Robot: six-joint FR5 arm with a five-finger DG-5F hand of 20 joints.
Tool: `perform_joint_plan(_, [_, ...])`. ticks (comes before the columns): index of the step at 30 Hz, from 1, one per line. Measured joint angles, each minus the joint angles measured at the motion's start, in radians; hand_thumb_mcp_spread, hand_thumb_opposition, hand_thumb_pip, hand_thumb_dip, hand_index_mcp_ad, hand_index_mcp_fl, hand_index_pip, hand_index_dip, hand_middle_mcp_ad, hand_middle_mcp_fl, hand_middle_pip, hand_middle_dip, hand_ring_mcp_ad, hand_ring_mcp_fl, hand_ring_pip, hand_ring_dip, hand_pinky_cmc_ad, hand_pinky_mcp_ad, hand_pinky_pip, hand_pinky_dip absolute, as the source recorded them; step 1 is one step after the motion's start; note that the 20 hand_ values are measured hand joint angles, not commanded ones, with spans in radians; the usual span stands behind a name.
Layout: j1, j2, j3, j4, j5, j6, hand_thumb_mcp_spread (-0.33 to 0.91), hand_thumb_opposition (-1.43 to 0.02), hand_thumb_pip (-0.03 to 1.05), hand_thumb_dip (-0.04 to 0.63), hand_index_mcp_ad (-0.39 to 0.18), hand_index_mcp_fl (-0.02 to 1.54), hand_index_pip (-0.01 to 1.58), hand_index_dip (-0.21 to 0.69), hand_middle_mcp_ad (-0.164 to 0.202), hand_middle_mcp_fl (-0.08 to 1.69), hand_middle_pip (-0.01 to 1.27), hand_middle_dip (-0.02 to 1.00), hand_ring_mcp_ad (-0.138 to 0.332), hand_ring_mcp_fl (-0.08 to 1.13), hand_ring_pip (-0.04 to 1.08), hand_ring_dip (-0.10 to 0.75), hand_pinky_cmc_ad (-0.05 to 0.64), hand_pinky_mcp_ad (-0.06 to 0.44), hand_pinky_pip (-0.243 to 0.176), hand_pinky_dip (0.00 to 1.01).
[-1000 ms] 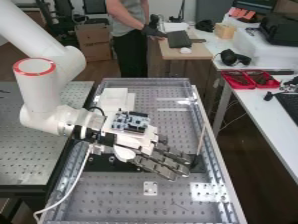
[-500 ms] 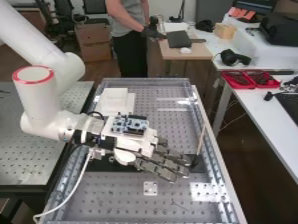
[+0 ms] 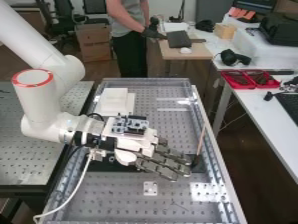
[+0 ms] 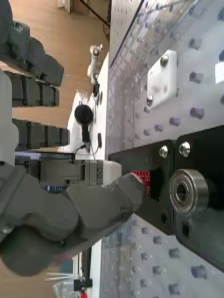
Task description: Grab the pcb board and place it in the clear container
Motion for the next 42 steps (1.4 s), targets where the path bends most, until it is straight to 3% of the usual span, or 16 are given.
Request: perform_joint_plan(42, [-0.012,-0.027,0.037,-0.044,-0.041,-0.019,0.46,-0.89,0.70,0.253,-0.089,0.23,1.55,0.091,0.059,0.10,0.13,0.13,0.202,0.00,0.09,-0.009,0.251,0.168,-0.091,0.28])
